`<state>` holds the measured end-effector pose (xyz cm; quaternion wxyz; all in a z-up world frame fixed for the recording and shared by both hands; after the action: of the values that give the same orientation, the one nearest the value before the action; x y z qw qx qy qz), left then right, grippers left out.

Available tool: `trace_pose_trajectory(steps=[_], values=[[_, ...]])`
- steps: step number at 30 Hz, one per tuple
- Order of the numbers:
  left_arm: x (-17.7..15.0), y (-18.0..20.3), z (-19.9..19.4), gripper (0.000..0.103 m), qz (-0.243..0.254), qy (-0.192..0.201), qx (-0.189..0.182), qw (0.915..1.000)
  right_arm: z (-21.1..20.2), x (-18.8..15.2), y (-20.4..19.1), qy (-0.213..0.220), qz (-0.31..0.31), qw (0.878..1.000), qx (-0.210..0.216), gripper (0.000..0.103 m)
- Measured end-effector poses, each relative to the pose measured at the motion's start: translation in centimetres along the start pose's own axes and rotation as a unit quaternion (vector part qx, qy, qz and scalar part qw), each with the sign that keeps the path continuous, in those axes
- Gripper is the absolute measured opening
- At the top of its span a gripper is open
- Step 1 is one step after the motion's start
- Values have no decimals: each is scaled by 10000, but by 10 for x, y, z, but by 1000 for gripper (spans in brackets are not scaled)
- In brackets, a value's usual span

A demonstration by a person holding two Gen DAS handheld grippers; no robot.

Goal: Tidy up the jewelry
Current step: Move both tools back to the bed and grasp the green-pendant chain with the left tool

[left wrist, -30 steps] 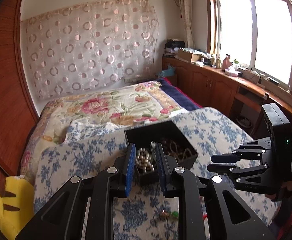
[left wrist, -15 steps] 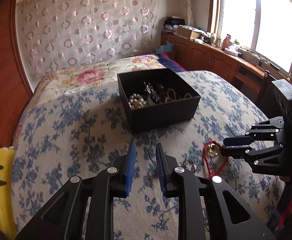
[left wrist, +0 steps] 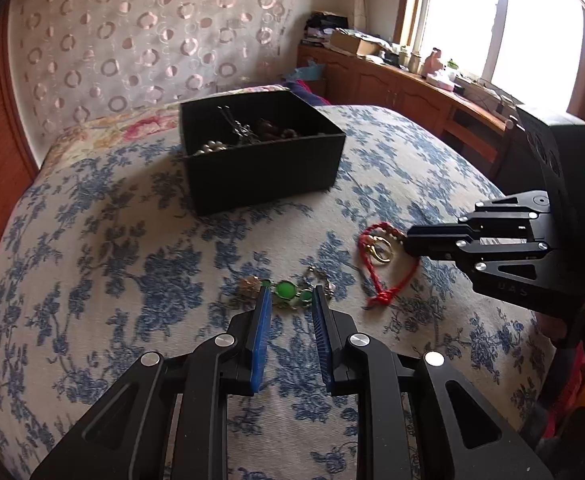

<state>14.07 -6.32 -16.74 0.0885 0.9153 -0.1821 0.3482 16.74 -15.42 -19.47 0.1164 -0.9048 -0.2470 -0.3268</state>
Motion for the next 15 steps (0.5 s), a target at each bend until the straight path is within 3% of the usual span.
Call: trace_pose_trajectory(steps=[15], values=[[11,-7,26,20,-290,-354,102,9989,-1,0,0,59,26,10000,8,9]])
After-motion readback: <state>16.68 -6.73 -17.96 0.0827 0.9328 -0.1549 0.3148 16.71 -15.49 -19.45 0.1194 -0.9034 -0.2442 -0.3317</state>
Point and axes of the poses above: each gripper's, at about its wrist camera, not at the fingertips, and z roughly the way its jaws point, y to its right, x to its top, the point moved 9 cm from there along z, roughly the way its jaws point, and after that the axes turned 3 degrees about z, right-handed, at the moved point
